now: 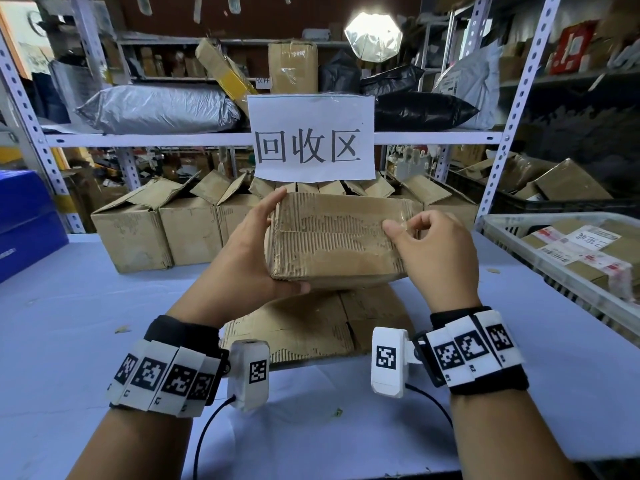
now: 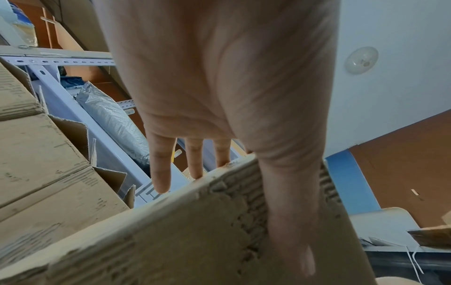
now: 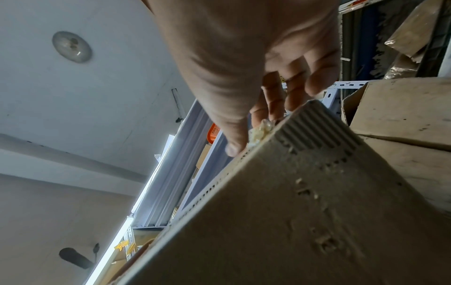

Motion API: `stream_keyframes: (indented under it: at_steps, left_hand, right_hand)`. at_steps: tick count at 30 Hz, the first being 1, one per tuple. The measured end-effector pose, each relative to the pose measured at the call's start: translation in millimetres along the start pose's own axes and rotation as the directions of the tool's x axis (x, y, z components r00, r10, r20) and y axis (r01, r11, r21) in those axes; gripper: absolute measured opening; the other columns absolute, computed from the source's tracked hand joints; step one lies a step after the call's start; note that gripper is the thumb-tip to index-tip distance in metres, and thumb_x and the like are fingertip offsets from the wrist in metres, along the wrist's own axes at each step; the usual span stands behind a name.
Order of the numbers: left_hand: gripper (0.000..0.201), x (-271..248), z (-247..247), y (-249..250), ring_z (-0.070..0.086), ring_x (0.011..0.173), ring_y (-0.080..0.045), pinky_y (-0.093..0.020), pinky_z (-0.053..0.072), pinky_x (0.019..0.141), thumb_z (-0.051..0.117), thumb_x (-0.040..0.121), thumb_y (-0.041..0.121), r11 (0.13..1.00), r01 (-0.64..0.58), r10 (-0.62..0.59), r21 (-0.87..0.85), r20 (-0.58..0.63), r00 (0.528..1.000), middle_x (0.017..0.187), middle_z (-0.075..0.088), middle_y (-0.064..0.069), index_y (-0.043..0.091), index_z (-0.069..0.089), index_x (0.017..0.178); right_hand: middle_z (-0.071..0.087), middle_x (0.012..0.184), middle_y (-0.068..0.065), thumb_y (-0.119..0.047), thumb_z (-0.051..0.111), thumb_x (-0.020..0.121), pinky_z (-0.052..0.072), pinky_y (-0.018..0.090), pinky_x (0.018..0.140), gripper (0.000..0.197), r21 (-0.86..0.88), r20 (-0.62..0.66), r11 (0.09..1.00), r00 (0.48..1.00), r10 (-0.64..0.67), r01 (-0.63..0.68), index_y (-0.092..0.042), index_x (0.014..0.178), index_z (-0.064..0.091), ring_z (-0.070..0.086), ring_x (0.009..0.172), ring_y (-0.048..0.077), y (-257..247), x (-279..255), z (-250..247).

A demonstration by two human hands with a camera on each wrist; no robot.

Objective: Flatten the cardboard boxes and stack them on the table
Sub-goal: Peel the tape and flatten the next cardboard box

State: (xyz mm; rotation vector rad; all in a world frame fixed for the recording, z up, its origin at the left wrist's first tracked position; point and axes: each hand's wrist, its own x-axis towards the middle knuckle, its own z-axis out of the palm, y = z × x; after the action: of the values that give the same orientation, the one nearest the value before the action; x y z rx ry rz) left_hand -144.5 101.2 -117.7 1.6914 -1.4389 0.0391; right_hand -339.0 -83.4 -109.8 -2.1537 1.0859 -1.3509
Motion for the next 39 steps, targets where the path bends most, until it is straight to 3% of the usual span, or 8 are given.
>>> stream_keyframes:
  at_steps: [10, 14, 20, 23, 26, 32, 36, 39]
  left_hand:
    - [0.13, -1, -2, -9, 0.036, 0.134, 0.015, -0.038, 0.043, 0.113, 0.099, 0.059, 0.03, 1.0, 0.023, -0.023, -0.009, -0.011, 1.0, 0.139, 0.03, 0.049, 0.056, 0.013, 0.152]
    - [0.129, -2, -4, -10, 0.039, 0.134, 0.01, -0.038, 0.041, 0.115, 0.097, 0.064, 0.016, 0.997, 0.067, -0.067, -0.049, 0.013, 0.998, 0.142, 0.038, 0.036, 0.054, 0.011, 0.153]
    - [0.13, 0, -7, -10, 0.043, 0.13, 0.012, -0.014, 0.036, 0.105, 0.093, 0.069, 0.01, 0.995, 0.094, -0.092, -0.037, 0.046, 0.995, 0.124, 0.031, 0.06, 0.049, 0.004, 0.155]
    - [0.132, 0, -8, -4, 0.033, 0.136, 0.017, -0.018, 0.033, 0.11, 0.094, 0.069, 0.026, 0.998, 0.063, -0.063, -0.003, 0.03, 0.998, 0.148, 0.03, 0.035, 0.046, -0.003, 0.157]
    - [0.132, 0, -9, 4, 0.039, 0.145, -0.01, -0.043, 0.037, 0.119, 0.089, 0.064, 0.048, 0.999, 0.034, -0.034, 0.006, -0.011, 0.999, 0.159, 0.033, 0.007, 0.042, -0.003, 0.158]
    - [0.126, 3, -12, 3, 0.049, 0.134, -0.012, -0.041, 0.05, 0.104, 0.091, 0.071, 0.009, 0.998, 0.053, -0.05, 0.03, -0.089, 0.995, 0.159, 0.033, 0.012, 0.056, 0.009, 0.153]
    - [0.121, 2, -8, 4, 0.037, 0.117, 0.026, -0.019, 0.041, 0.088, 0.09, 0.074, 0.019, 0.99, 0.042, -0.029, 0.137, -0.095, 0.995, 0.164, 0.018, 0.021, 0.056, 0.008, 0.154]
    - [0.126, 6, -10, 13, 0.012, 0.151, -0.006, -0.037, 0.028, 0.116, 0.089, 0.069, 0.04, 0.936, 0.096, -0.057, 0.337, -0.124, 0.991, 0.168, 0.007, 0.005, 0.051, -0.001, 0.156]
  right_hand:
    - [0.068, 0.073, -0.006, -0.028, 0.061, 0.097, 0.051, 0.035, 0.07, 0.021, 0.211, 0.034, 0.977, 0.999, -0.004, -0.004, -0.024, 0.078, 0.069, 0.065, 0.075, 0.02, 11, 13, -3]
    - [0.069, 0.065, -0.009, -0.022, 0.057, 0.102, 0.062, 0.036, 0.062, 0.02, 0.522, 0.131, 0.828, 0.979, 0.159, -0.204, -0.014, 0.096, 0.074, 0.067, 0.062, 0.01, 17, 13, 5]
    - [0.069, 0.058, -0.01, -0.018, 0.056, 0.103, 0.052, 0.02, 0.05, 0.018, 0.683, 0.249, 0.628, 0.927, 0.282, -0.374, -0.012, 0.098, 0.072, 0.06, 0.05, 0.003, 19, 11, 9]
    - [0.066, 0.057, -0.012, -0.016, 0.051, 0.104, 0.046, 0.017, 0.044, 0.022, 0.654, 0.214, 0.662, 0.929, 0.302, -0.366, -0.016, 0.108, 0.072, 0.053, 0.045, -0.001, 18, 12, 10]
    - [0.061, 0.064, -0.007, -0.017, 0.047, 0.106, 0.043, 0.017, 0.043, 0.028, 0.655, 0.239, 0.65, 0.922, 0.306, -0.386, -0.017, 0.123, 0.069, 0.046, 0.043, -0.001, 15, 13, 10]
    - [0.067, 0.081, -0.002, -0.021, 0.06, 0.099, 0.045, 0.019, 0.05, 0.02, 0.869, 0.369, 0.275, 0.909, 0.193, -0.411, -0.021, 0.118, 0.066, 0.049, 0.052, 0.004, 1, 9, 1]
    - [0.066, 0.086, 0.001, -0.018, 0.059, 0.099, 0.043, 0.016, 0.043, 0.002, 0.867, 0.445, 0.181, 0.884, 0.143, -0.465, -0.019, 0.101, 0.058, 0.052, 0.05, 0.005, -4, 7, 0]
    - [0.065, 0.083, 0.002, -0.016, 0.055, 0.101, 0.044, 0.016, 0.046, 0.011, 0.86, 0.443, 0.233, 0.891, 0.099, -0.454, -0.012, 0.102, 0.064, 0.049, 0.052, 0.004, -4, 4, 3]
